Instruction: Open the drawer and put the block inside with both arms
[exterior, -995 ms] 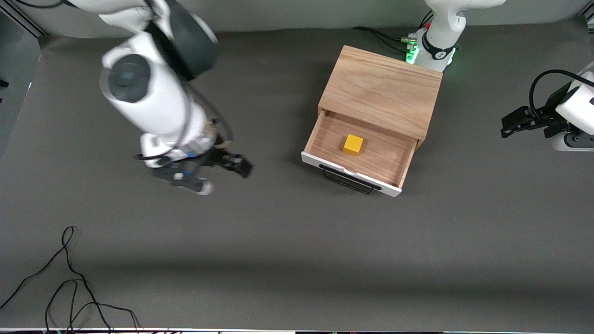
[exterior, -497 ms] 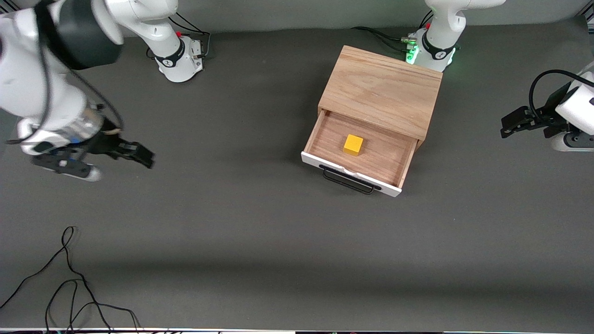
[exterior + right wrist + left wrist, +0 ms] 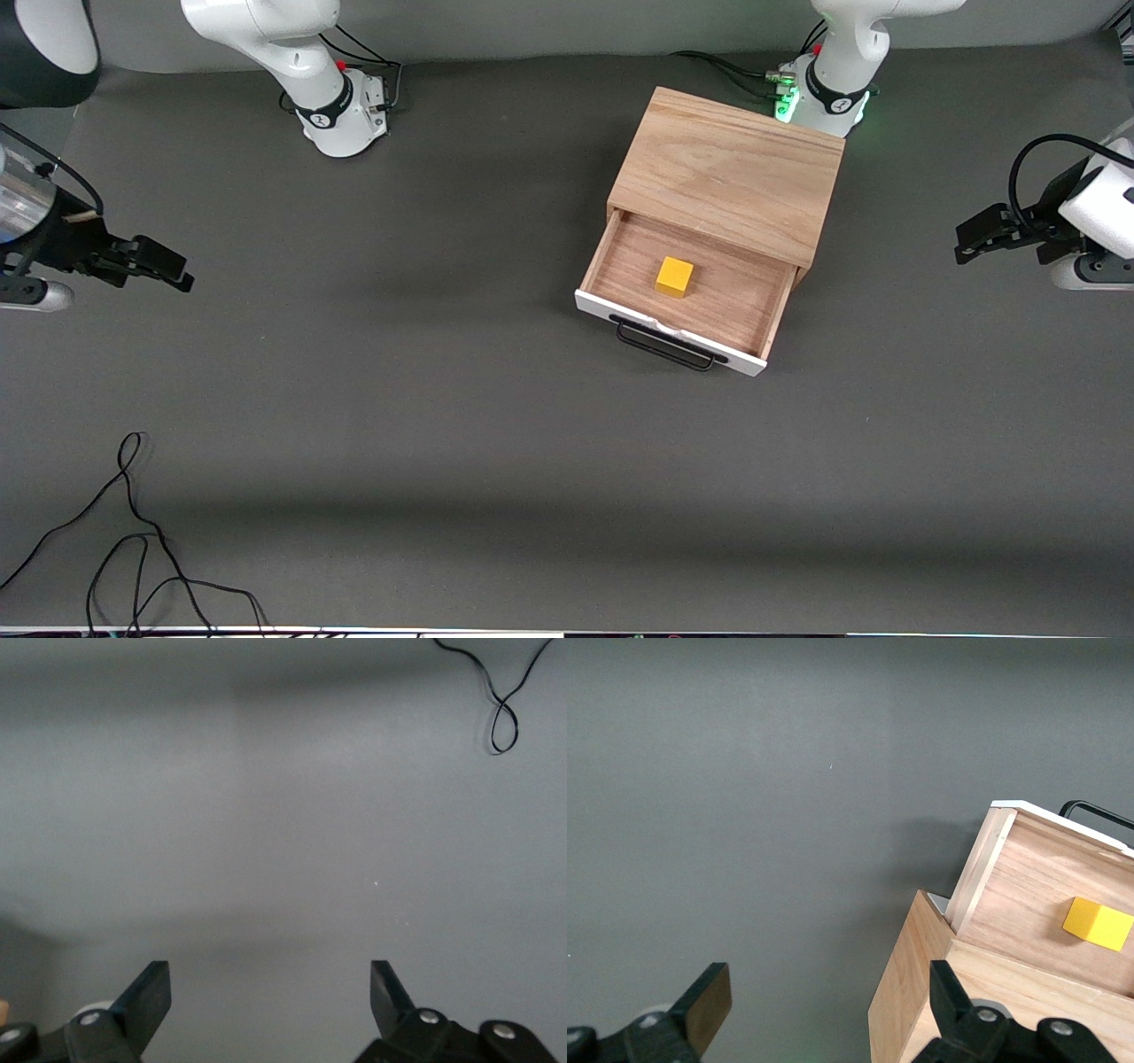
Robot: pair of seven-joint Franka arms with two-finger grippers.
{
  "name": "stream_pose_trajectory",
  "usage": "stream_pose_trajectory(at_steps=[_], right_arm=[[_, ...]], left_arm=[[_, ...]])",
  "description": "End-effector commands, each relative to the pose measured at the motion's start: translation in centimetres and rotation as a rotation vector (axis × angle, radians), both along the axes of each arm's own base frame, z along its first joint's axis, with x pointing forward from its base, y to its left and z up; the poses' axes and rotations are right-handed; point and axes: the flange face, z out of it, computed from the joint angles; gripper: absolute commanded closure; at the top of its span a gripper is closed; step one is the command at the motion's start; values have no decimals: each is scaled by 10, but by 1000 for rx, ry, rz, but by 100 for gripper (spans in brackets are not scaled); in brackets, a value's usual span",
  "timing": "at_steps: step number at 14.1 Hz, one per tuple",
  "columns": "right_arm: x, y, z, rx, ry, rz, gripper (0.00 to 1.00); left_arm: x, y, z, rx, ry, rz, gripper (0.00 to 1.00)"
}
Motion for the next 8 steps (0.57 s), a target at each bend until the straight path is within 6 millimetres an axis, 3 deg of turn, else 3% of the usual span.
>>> stream_pose_trajectory(at_steps=[1,8], right_arm=[[3,4,1,6,27,48,0],[6,6,2,-22,46,58,0]], left_arm=[[3,0,0,9,15,-7,0],[3,2,-2,10,18,-15,0]])
